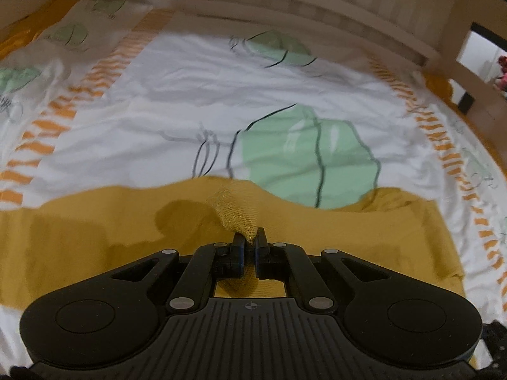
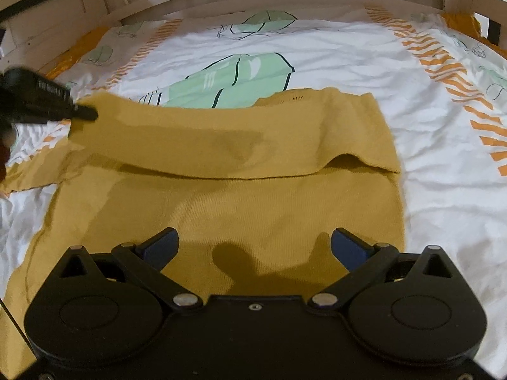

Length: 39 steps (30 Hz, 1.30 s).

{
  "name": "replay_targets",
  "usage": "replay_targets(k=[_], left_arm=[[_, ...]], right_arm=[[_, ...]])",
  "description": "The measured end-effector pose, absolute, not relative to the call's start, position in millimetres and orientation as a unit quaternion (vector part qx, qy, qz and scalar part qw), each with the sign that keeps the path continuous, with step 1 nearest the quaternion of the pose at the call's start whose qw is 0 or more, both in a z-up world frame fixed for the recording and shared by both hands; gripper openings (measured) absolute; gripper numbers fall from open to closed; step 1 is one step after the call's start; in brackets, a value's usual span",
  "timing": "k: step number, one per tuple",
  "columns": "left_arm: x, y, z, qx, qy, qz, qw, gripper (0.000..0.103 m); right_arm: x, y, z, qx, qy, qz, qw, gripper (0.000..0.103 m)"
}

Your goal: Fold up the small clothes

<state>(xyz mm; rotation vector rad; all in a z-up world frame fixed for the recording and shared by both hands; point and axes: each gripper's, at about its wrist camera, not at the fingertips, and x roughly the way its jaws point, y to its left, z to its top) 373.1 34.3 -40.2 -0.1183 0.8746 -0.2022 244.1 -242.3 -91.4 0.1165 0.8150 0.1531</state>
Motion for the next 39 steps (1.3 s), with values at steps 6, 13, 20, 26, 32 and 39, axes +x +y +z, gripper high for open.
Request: replay_targets(k=[6, 13, 20, 26, 32, 39], left_arm=[[375, 53, -59, -0.058, 0.438, -0.073, 0.894, 0.005], [376, 61, -80, -0.037, 0.462, -0.049, 0.885, 0.008], [371, 91, -100, -0.094, 0.46, -0.07, 0.88, 0.025], [356, 123, -98, -0.154, 0.445, -0.106, 0.876, 0.042], [338, 167, -76, -0.126, 0.408, -0.044, 0.903, 0.064], [317, 248, -52, -0.141, 0.374, 0.05, 0.915, 0.065]], right_arm=[[245, -249, -90, 0.074, 0.396, 0.069, 0.913, 0.102], [246, -250, -90, 0.075, 0.395, 0.071, 0.913, 0.102], [246, -255, -88, 0.096, 0.388, 0.087, 0.912, 0.102], [246, -256, -82, 0.112, 0.363, 0.107, 0.919, 0.102], [248, -257, -82, 0.141, 0.359, 0.131, 0.913, 0.102], [249, -250, -78, 0.188, 0.359, 0.16, 0.9, 0.102]])
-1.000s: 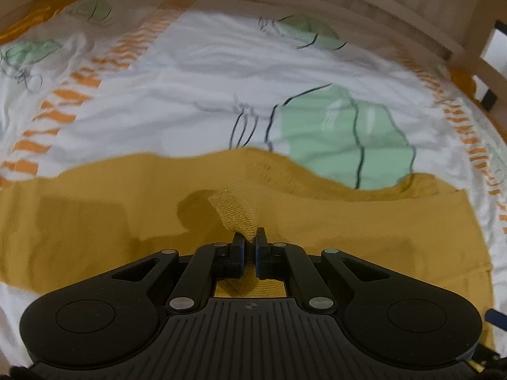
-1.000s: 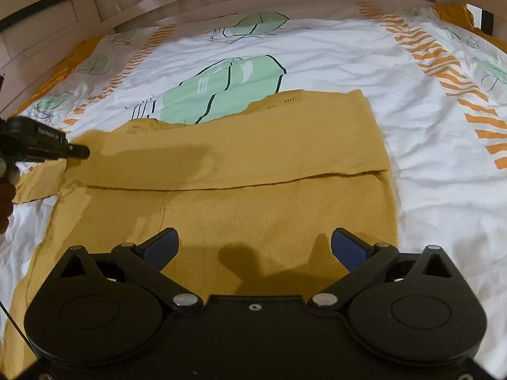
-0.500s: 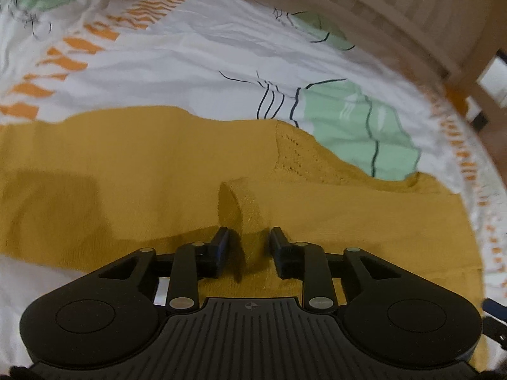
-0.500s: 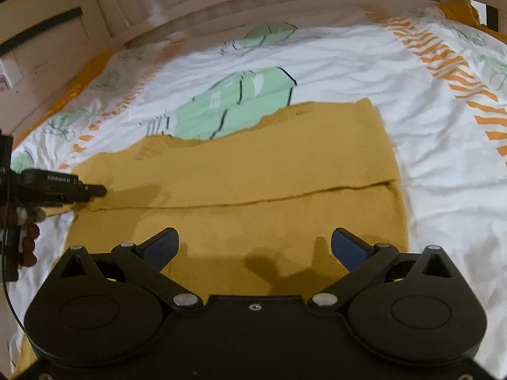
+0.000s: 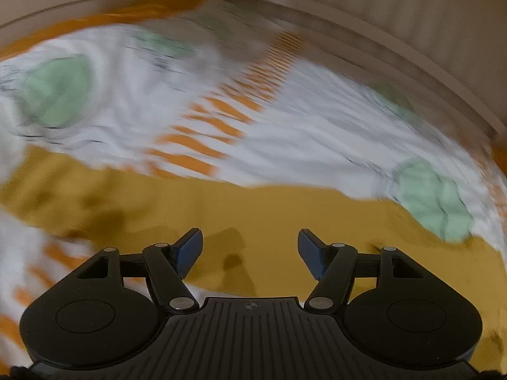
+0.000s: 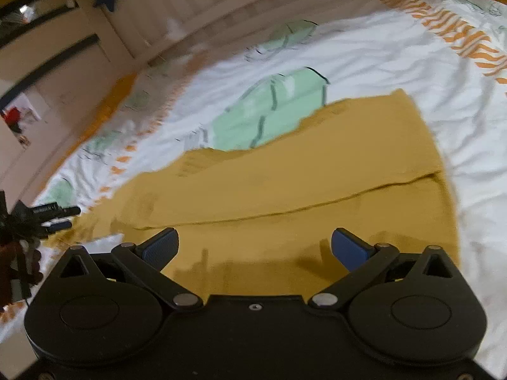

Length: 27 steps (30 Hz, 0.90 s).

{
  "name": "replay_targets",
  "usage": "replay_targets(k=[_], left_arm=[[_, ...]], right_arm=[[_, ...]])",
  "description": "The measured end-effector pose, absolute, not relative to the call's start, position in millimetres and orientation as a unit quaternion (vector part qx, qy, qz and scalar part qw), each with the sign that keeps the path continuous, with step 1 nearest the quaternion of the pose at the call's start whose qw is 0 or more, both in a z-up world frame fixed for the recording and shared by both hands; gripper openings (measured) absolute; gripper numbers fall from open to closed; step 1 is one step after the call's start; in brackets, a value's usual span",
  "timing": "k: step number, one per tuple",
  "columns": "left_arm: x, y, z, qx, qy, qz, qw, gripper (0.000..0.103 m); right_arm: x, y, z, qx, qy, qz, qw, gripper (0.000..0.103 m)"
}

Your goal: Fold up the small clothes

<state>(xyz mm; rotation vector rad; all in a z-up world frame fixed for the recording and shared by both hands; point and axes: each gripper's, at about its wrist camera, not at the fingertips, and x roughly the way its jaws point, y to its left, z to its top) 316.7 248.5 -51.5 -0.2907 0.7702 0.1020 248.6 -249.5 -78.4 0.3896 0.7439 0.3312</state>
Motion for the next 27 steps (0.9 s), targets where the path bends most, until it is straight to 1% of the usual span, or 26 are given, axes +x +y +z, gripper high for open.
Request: replay_targets(k=[7, 14, 18, 26, 27], left_arm=[[296, 324, -47, -0.191, 0.351, 0.134, 0.907, 0.066], [283, 376, -64, -0.259, 0.33, 0.203, 0.885, 0.066], [278, 392, -79, -0.29, 0.326, 0.224, 0.871, 0.066], [292, 398, -92, -0.297, 0.312, 0.218, 0.876, 0.067], [294, 399, -93, -0.303, 0.31, 0.217, 0.874, 0.065]], right_arm=[[237, -224, -66, 0.191, 0.33, 0.203, 0.902, 0.102], [223, -191, -61, 0.154, 0.319, 0.249, 0.901, 0.102], [218, -180, -63, 0.143, 0.322, 0.266, 0.897, 0.102], [222, -179, -74, 0.153, 0.345, 0.255, 0.89, 0.102], [223, -179, -75, 0.155, 0.349, 0.252, 0.889, 0.102]])
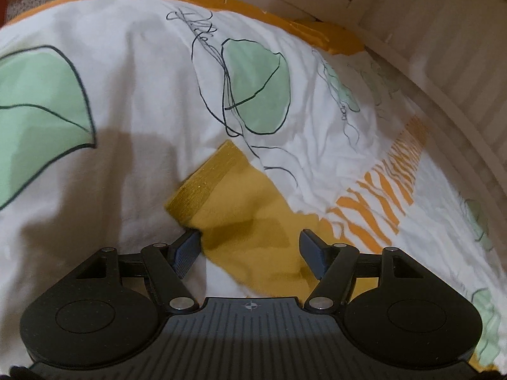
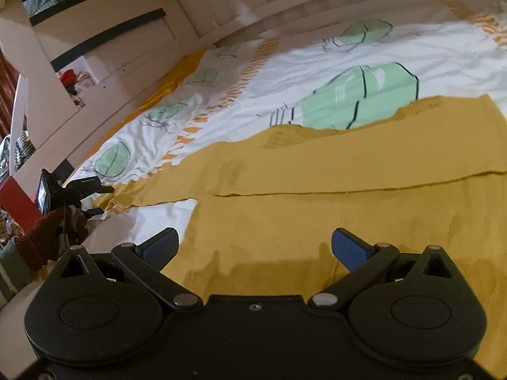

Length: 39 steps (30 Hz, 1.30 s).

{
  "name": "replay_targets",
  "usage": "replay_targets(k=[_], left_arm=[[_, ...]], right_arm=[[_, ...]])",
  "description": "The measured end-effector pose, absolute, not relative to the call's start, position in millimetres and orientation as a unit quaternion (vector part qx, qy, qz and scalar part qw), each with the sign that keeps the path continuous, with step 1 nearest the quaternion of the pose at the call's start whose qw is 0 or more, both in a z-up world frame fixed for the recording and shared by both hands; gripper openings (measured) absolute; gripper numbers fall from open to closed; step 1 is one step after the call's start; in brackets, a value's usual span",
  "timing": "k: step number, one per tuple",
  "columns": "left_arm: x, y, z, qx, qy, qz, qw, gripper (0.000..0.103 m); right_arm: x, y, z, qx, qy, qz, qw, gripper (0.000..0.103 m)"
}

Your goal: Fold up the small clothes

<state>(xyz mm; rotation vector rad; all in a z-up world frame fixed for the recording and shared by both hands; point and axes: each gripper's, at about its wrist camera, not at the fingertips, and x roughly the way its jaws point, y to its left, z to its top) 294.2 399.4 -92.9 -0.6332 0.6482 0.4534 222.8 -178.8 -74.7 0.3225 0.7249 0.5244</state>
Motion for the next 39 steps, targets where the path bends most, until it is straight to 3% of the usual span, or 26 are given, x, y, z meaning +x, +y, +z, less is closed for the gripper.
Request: replay_targets(k=[2, 3, 4, 5, 9, 15, 26, 32, 39], left_arm=[[295, 403, -94, -0.316, 0.304, 0.216, 0.873, 0.061], [296, 405, -94, -0.322, 0.301, 0.217, 0.871, 0.044], [296, 407, -96, -0.331, 0.3, 0.216, 0.868, 0.017], [297, 410, -99, -0.341, 0.3, 0.215, 0.864, 0.006], [289, 403, -93, -0.324, 0.268, 0.225, 0.879, 0.005], [292, 354, -33, -0.246, 0.247, 0.157, 0.924, 0.005], [315, 184, 93, -0.199, 0.202, -0.054, 0.957, 0.005], [333, 68, 105, -0.186, 0.202, -0.151, 0.95, 0.005], [357, -38, 70, -0.19, 0.229, -0.214, 0.93, 0.006]], right_arm=[[224, -180, -76, 0.159, 0.355, 0.249, 0.887, 0.102], [224, -182, -77, 0.161, 0.355, 0.247, 0.887, 0.102], [224, -183, -77, 0.163, 0.355, 0.245, 0.887, 0.102], [224, -184, -78, 0.164, 0.356, 0.243, 0.887, 0.102], [226, -189, -78, 0.17, 0.358, 0.236, 0.887, 0.102], [229, -192, -77, 0.161, 0.363, 0.232, 0.888, 0.102], [238, -210, -68, 0.135, 0.374, 0.212, 0.893, 0.102], [242, -239, -56, 0.155, 0.364, 0.164, 0.904, 0.102], [246, -283, -43, 0.173, 0.353, 0.094, 0.915, 0.102]])
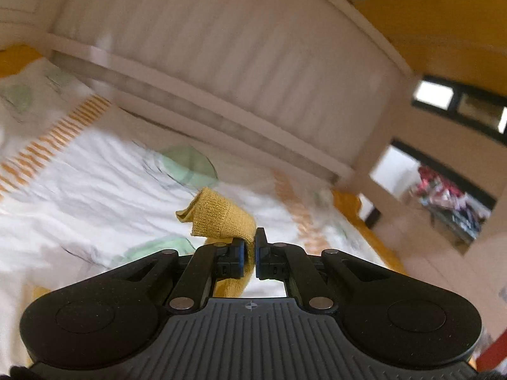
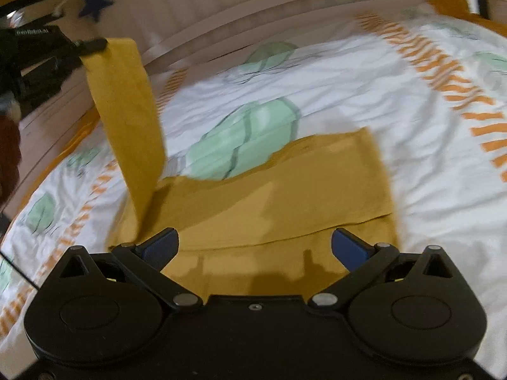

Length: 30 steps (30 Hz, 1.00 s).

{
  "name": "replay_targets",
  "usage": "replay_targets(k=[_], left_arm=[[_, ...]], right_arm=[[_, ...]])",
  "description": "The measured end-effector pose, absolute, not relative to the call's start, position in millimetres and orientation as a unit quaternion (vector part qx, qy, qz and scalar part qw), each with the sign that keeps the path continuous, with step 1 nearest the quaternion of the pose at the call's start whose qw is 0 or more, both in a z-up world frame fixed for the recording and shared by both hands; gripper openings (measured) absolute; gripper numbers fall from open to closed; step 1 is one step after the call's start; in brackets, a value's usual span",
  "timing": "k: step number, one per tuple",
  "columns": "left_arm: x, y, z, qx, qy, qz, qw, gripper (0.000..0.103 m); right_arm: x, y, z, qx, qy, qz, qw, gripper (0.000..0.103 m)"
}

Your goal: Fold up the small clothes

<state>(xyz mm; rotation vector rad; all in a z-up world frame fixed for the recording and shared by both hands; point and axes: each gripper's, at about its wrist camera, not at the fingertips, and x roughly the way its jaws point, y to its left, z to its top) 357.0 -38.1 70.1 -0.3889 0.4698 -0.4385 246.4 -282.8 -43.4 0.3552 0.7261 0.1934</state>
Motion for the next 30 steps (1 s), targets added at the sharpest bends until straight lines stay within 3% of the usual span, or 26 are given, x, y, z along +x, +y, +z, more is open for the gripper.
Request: replay_targets(k=[6, 8, 10, 15, 18, 22, 30], left_arm=[[358, -82, 11, -0.168, 0.288, -0.233, 0.913, 0.007], [358, -88, -10, -0.163, 0.316, -0.248, 0.901, 0.013], [359, -91, -20, -0.158, 0.343, -0.265, 0.887, 0.041], [350, -95, -27, -0.141, 0.336, -0.3, 0.881, 0.071], [336, -83, -14, -0.129, 0.307, -0.304, 0.893, 0.079], [317, -53, -15, -0.111, 0.303, -0.273, 0.906, 0.08], [288, 32, -65, -0.052, 0.378, -0.131, 0.915, 0.08]], right_arm=[[253, -313, -44, 0.199, 0.365, 0.033, 0.909, 0.102], [254, -319, -47, 0.202, 0.371, 0.02, 0.906, 0.102], [257, -324, -51, 0.208, 0.377, 0.01, 0.902, 0.102], [261, -329, -55, 0.213, 0.384, 0.003, 0.899, 0.102], [259, -325, -56, 0.208, 0.383, 0.006, 0.9, 0.102], [261, -323, -60, 0.202, 0.383, 0.009, 0.901, 0.102], [262, -310, -66, 0.179, 0.376, 0.02, 0.909, 0.102]])
